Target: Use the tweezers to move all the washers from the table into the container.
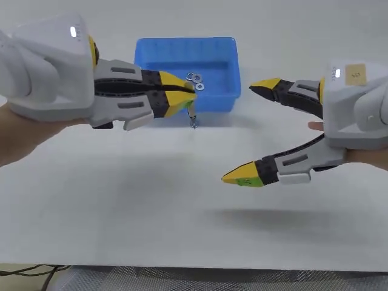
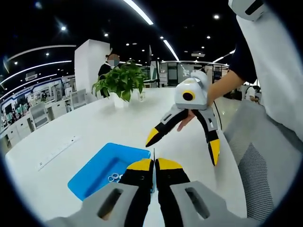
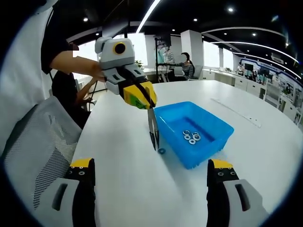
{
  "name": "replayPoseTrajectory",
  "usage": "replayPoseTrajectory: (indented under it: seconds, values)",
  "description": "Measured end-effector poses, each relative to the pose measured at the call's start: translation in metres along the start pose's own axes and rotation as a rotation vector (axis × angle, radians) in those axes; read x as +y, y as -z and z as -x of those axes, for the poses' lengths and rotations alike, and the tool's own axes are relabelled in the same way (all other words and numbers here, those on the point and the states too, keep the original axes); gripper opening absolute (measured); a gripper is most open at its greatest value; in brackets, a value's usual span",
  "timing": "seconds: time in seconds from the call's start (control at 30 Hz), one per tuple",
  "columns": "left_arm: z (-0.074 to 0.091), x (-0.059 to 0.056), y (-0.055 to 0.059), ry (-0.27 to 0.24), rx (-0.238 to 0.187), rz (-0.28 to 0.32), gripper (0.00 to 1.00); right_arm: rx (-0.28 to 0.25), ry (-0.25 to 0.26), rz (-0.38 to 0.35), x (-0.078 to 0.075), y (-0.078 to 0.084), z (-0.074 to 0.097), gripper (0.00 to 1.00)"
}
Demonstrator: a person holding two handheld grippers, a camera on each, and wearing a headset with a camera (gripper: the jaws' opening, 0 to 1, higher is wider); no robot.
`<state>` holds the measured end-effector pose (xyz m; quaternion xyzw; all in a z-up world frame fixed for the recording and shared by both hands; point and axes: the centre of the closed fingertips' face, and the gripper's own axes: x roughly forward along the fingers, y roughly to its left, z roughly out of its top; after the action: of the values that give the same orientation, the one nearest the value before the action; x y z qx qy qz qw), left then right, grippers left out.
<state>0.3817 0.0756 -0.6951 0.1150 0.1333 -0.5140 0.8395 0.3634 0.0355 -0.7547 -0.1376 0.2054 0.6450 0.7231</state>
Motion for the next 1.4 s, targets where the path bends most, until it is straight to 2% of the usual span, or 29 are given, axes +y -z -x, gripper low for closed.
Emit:
replayPoseTrajectory:
  seconds: [0.8, 0.9, 1.0, 1.07, 1.17, 1.23, 1.33, 1.4]
  values:
    - [-0.008, 0.003, 0.008, 0.022, 0.014, -0.004, 0.05, -0.010, -0.003, -0.041, 0.003, 0.003, 0.000, 0.97]
    - [-0.010, 0.002, 0.008, 0.040, 0.018, 0.018, 0.05, -0.012, -0.004, -0.046, 0.003, 0.003, 0.000, 0.97]
    - [-0.010, 0.000, 0.009, 0.070, 0.040, 0.027, 0.05, -0.011, -0.006, -0.046, 0.003, 0.002, -0.001, 0.95]
    - [-0.010, 0.000, 0.009, 0.083, 0.053, 0.039, 0.05, -0.002, -0.029, -0.064, 0.006, 0.004, -0.003, 0.89]
    - [-0.010, 0.003, 0.010, 0.094, 0.069, 0.047, 0.05, 0.044, -0.081, -0.076, 0.014, 0.015, -0.005, 0.77]
    - [-0.010, 0.003, 0.011, 0.103, 0.076, 0.053, 0.05, 0.049, -0.112, -0.087, 0.019, 0.017, -0.008, 0.71]
    - [-0.009, 0.003, 0.012, 0.114, 0.085, 0.056, 0.05, 0.044, -0.117, -0.082, 0.017, 0.014, -0.017, 0.61]
    - [-0.009, 0.004, 0.012, 0.117, 0.089, 0.061, 0.05, 0.011, -0.105, -0.093, 0.010, 0.005, -0.027, 0.54]
